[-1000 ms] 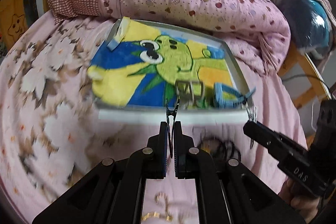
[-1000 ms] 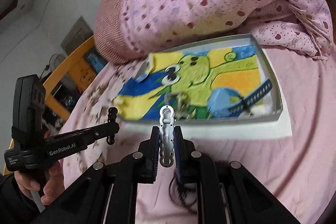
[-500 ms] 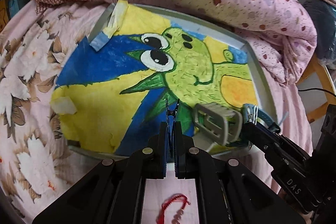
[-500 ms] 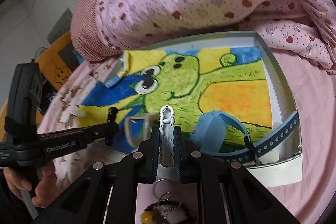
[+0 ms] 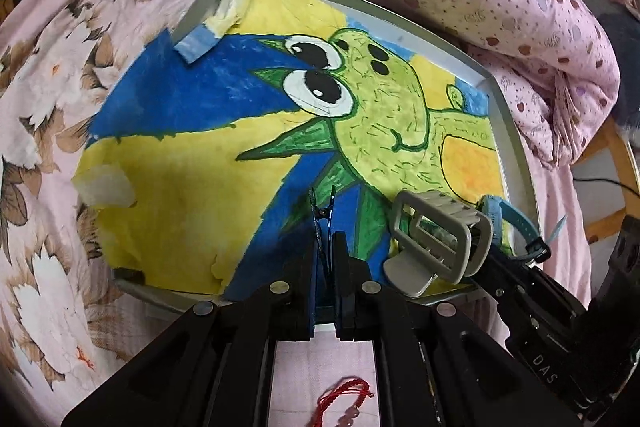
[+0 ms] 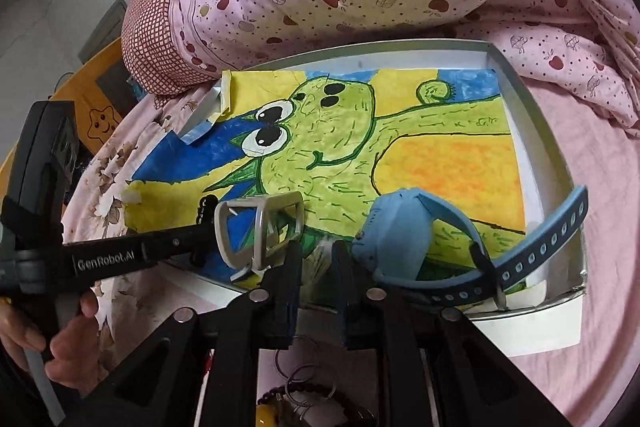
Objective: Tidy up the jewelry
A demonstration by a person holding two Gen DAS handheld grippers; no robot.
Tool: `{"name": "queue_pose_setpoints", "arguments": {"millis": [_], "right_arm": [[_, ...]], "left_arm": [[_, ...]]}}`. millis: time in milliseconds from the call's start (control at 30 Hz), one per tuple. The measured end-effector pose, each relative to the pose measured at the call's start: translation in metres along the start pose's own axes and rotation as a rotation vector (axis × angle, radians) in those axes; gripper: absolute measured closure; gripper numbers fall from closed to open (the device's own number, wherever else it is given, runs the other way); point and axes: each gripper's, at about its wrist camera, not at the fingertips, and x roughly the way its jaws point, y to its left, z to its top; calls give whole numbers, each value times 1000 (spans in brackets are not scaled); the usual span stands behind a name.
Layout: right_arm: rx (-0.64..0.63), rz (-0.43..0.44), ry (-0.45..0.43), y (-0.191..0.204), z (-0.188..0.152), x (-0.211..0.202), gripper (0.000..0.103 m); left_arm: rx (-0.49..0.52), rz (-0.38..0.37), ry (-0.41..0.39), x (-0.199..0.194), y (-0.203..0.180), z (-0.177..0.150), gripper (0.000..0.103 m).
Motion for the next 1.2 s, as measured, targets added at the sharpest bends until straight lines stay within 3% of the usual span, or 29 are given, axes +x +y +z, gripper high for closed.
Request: {"name": "queue_pose_setpoints", "arguments": {"millis": [133, 233, 367, 500, 633, 700, 733, 767, 1200], "right_arm": [[-7, -3, -26, 2, 1, -10, 73], [-10, -8, -51, 5, 2, -21, 64], [-14, -24, -110, 9, 4, -47, 45], [9, -18, -173, 9, 6, -78, 28], [27, -13, -233, 10, 5, -110, 20], [29, -15, -266, 12, 3, -127, 9], [27, -18, -288, 15, 2, -138, 7], [24, -18, -306, 17, 0, -147, 3], [-46, -68, -429, 47, -55, -237, 0]], "left_arm": [[-23, -1, -22, -13, 4, -1, 63], [-51, -5, -46, -28, 6, -5, 59], [-55, 33, -99, -54, 5, -8, 43], [-59, 30, -164, -82, 1, -13, 33], [-23, 41, -236, -118, -13, -24, 29], [-2, 51, -275, -131, -21, -31, 17], [11, 60, -312, -144, -26, -37, 5], [21, 65, -344, -152, -30, -41, 2], [162, 106, -524, -226, -58, -111, 2]]}}
